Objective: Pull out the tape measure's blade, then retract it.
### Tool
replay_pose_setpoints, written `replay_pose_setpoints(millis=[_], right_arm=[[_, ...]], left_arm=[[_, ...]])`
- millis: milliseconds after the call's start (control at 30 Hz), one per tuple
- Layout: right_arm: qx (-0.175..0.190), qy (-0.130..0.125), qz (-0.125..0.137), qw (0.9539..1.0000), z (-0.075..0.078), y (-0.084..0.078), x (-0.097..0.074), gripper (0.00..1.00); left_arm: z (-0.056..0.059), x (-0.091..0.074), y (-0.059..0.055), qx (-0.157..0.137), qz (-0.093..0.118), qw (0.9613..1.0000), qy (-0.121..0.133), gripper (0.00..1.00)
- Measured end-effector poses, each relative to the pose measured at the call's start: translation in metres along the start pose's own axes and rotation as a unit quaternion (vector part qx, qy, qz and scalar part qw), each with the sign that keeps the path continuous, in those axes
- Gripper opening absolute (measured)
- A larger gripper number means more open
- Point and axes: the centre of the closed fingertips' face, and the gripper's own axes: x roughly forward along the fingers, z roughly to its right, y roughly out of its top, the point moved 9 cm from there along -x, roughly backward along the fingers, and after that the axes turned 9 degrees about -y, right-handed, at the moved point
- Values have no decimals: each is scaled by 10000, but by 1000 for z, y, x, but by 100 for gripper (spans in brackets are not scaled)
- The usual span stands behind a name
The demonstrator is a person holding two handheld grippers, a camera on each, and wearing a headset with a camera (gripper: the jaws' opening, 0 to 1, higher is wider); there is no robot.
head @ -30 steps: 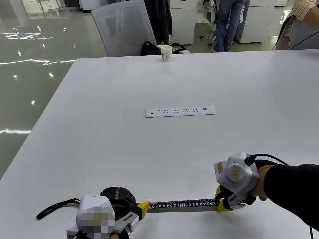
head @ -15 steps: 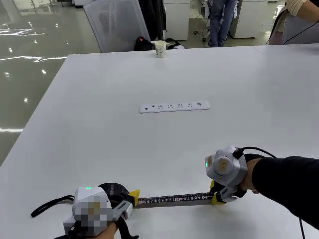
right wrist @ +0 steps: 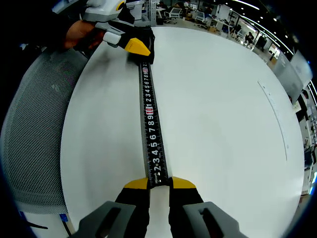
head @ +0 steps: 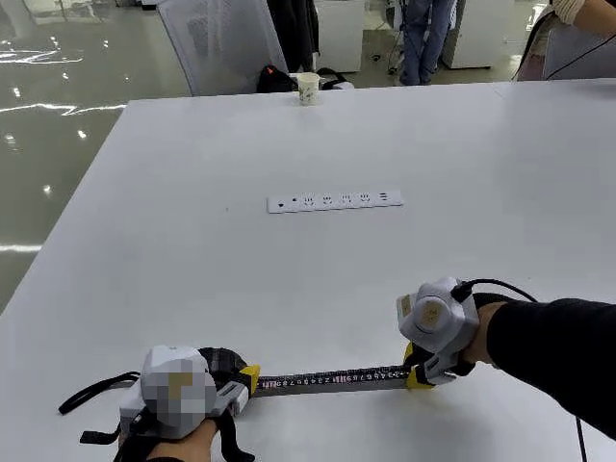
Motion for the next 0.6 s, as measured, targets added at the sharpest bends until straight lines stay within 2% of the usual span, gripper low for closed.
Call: replay_pose_setpoints(millis=[167, 600], right_arm=[[84, 11, 3, 10000, 1, 1, 0, 11], [117, 36, -92, 9999, 1, 4, 0, 11]], left_arm=[[0, 0, 0, 41, -112, 9999, -2, 62], [3, -1, -3, -24, -90, 10000, -21, 62]])
